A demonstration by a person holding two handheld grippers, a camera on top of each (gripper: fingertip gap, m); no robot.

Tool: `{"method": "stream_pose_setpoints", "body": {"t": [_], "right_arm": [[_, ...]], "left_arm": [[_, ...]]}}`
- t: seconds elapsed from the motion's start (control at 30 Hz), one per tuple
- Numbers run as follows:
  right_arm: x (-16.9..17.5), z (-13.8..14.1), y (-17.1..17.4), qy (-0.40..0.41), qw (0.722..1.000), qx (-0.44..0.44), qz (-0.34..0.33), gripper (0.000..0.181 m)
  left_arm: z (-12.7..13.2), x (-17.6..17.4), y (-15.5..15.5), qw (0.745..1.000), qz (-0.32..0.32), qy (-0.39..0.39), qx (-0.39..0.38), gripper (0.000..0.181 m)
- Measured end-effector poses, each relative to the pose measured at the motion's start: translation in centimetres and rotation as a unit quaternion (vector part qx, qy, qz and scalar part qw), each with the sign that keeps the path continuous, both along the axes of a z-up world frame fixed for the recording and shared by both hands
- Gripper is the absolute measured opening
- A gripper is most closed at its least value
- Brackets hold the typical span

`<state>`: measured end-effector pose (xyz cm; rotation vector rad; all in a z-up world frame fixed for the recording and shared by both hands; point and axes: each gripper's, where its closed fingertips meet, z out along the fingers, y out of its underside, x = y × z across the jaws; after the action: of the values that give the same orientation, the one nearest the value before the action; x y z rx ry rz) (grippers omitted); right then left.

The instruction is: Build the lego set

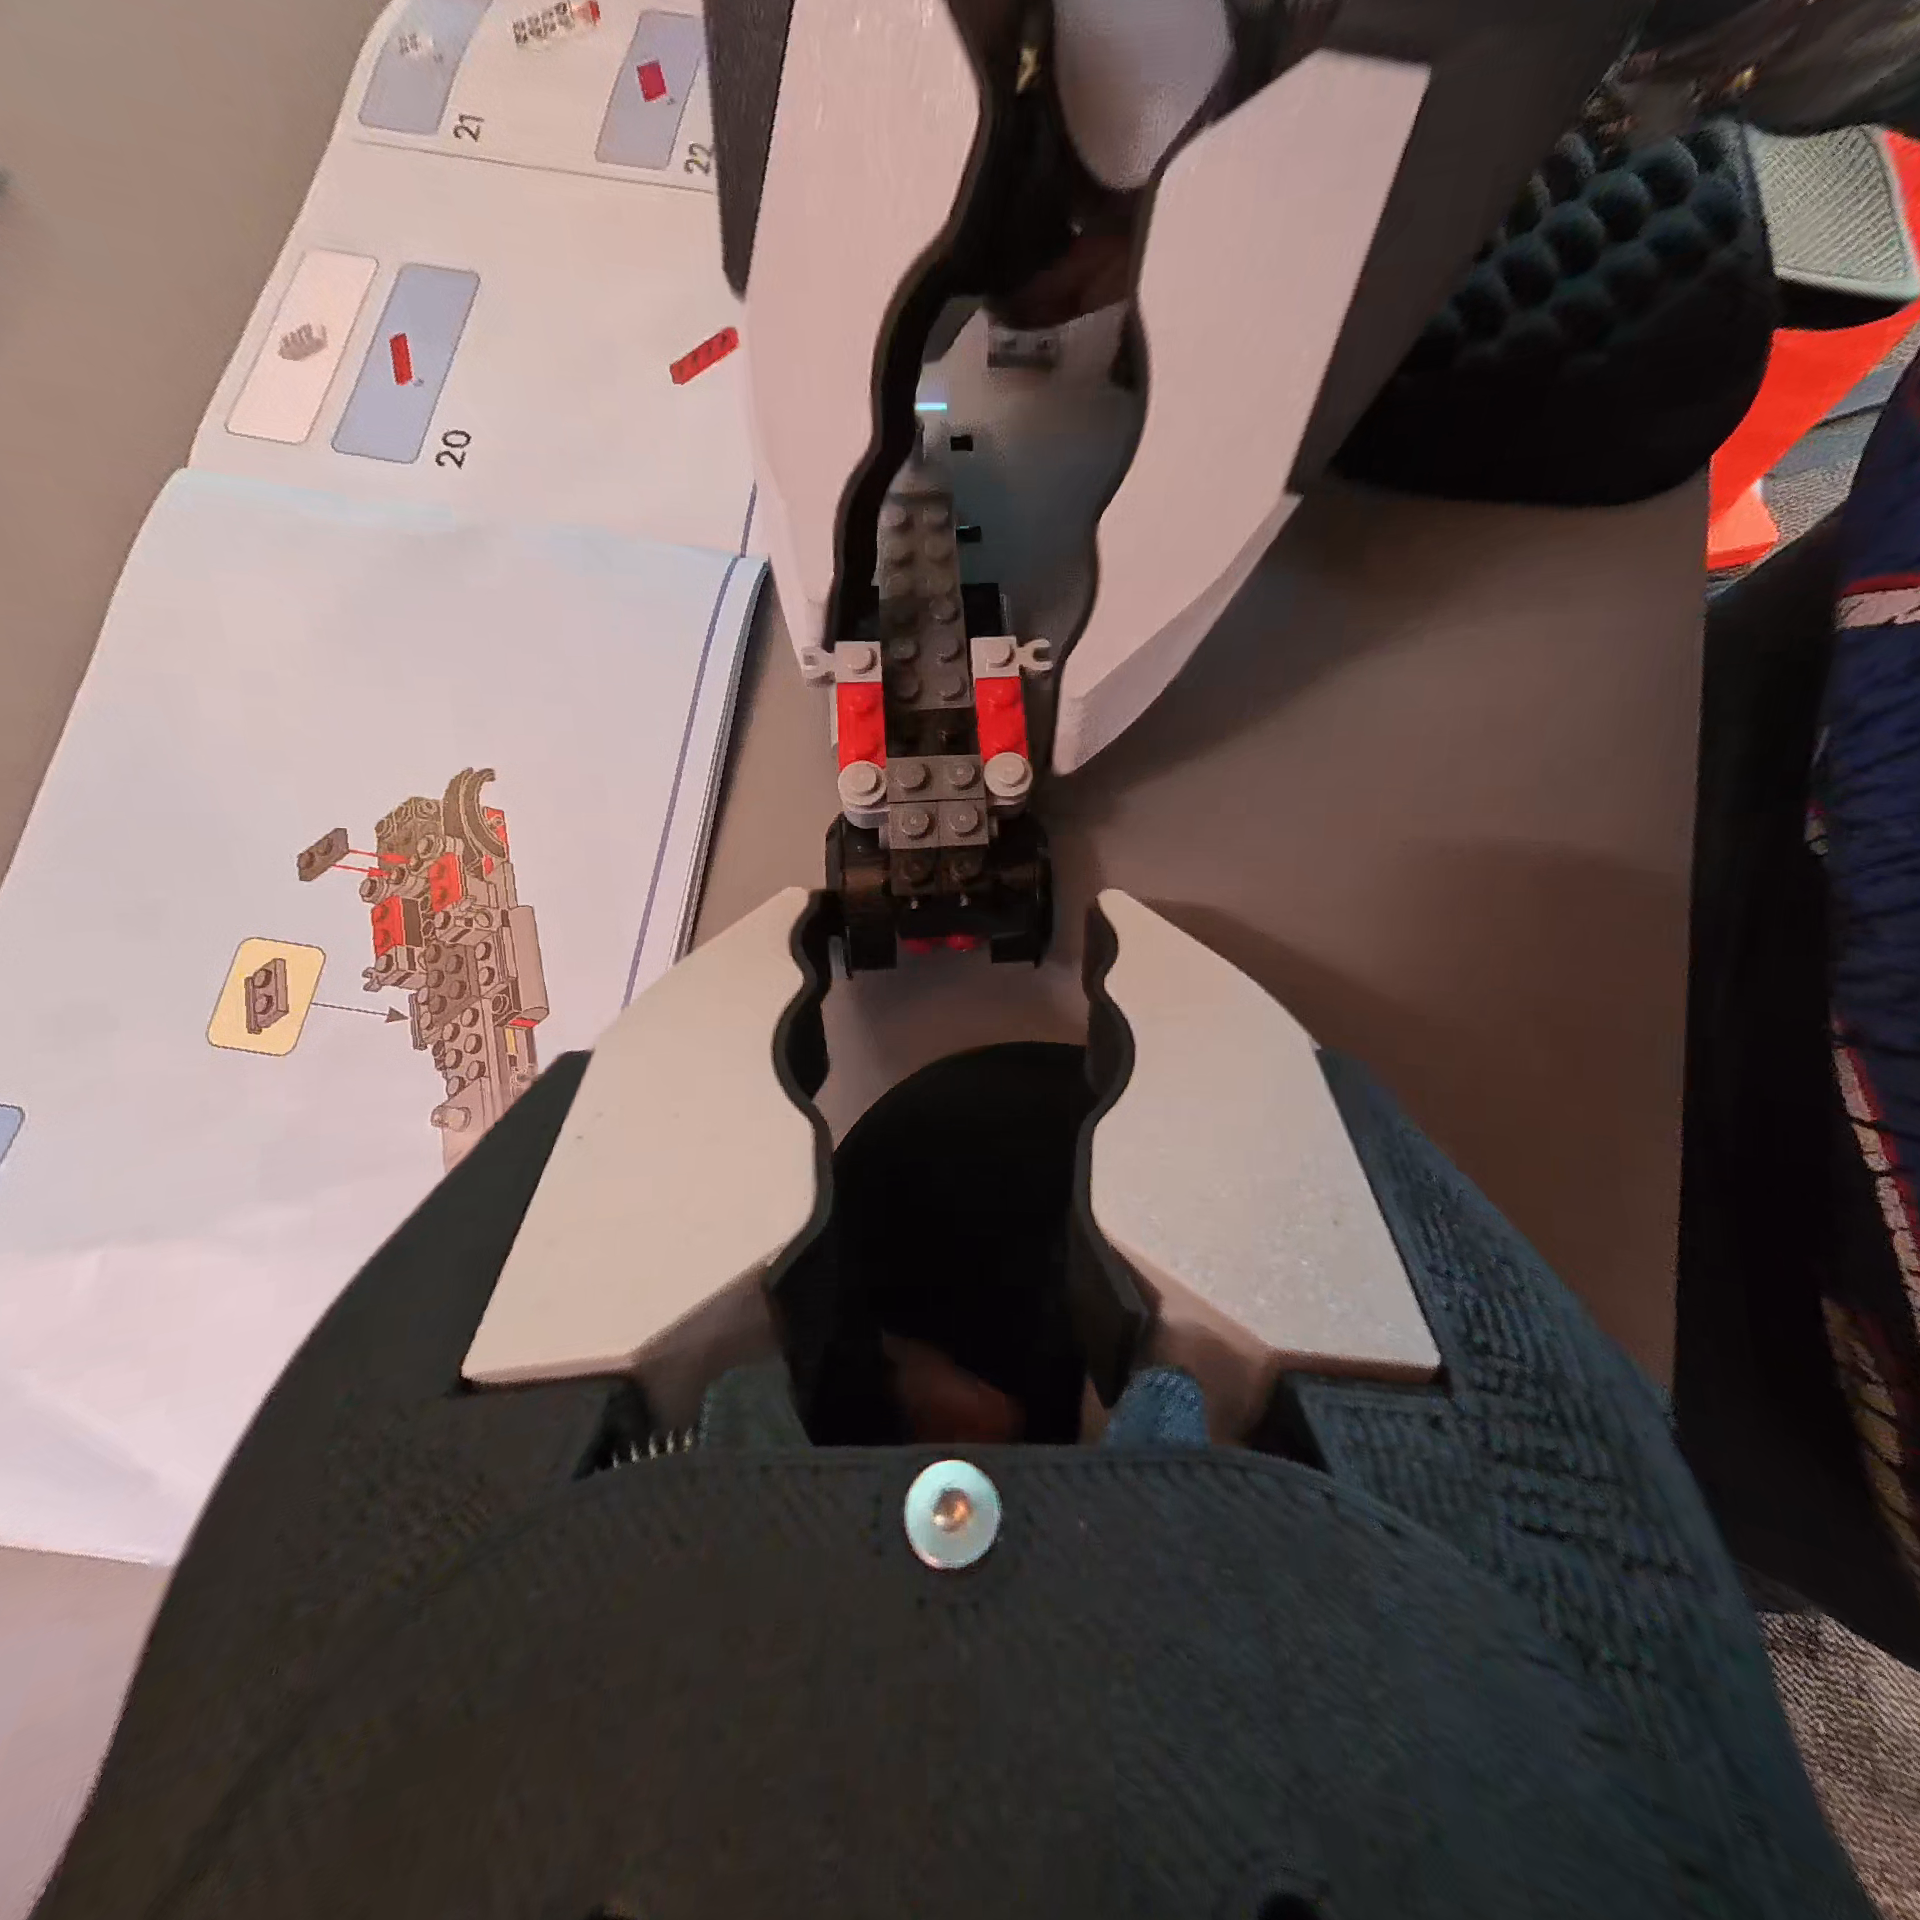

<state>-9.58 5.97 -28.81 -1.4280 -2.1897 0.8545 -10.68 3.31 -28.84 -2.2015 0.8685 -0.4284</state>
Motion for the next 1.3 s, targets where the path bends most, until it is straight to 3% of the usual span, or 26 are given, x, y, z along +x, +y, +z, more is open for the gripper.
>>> {"method": "stream_pose_setpoints", "body": {"t": [0.1, 0.3, 0.47, 0.6, 0.97, 1.1, 1.3], "right_arm": [[0.7, 1.5, 0.1, 0.020, 0.999, -0.031, -0.005, 0.045], [4.6, 3.8, 2.5, 0.033, 0.999, -0.028, -0.012, 0.024], [7.9, 2.5, 3.7, -0.017, 0.999, -0.011, -0.028, 0.017], [9.4, 1.2, 2.7, -0.056, 0.997, -0.039, -0.026, 0.018], [8.7, -0.3, 1.3, -0.049, 0.999, -0.021, 0.000, 0.018], [8.4, -0.6, 1.2, -0.049, 0.997, -0.015, 0.057, 0.022], [8.0, 0.0, 1.4, -0.095, 0.995, 0.002, -0.015, 0.025]], "left_arm": [[0.1, 0.0, 0.0, 1.000, 0.000, -0.007, -0.001, 0.045], [0.0, -0.1, 0.0, 1.000, 0.004, -0.016, -0.008, 0.042], [-0.1, -0.1, 0.0, 1.000, 0.002, -0.013, -0.009, 0.041], [0.1, -0.1, 0.0, 1.000, 0.003, -0.015, -0.001, 0.041], [0.1, -0.2, 0.1, 1.000, 0.006, 0.012, 0.023, 0.041], [1.4, 0.0, -0.2, 0.998, -0.006, 0.000, 0.061, 0.041], [2.6, -0.7, -0.8, 0.996, 0.037, -0.017, 0.074, 0.041]]}}
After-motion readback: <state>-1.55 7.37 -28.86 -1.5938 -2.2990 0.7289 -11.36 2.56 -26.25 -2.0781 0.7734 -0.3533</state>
